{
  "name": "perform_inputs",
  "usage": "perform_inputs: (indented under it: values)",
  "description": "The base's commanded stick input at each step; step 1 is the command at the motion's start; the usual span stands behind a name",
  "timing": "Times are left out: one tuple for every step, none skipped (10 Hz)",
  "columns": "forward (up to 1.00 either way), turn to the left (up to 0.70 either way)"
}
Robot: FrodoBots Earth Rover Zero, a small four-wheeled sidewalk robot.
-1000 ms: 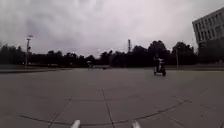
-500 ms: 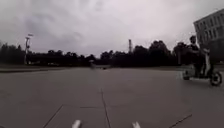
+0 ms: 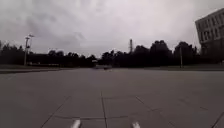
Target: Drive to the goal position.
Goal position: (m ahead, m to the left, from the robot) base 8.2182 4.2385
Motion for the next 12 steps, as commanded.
perform_inputs:
  values:
    - [0.7,0.0]
    - [0.7,0.0]
    - [0.7,0.0]
    - [0.7,0.0]
    - [0.7,0.0]
    - [0.7,0.0]
    - [0.7,0.0]
    - [0.7,0.0]
    - [0.7,0.0]
    - [0.7,0.0]
    - [0.7,0.0]
    - [0.7,0.0]
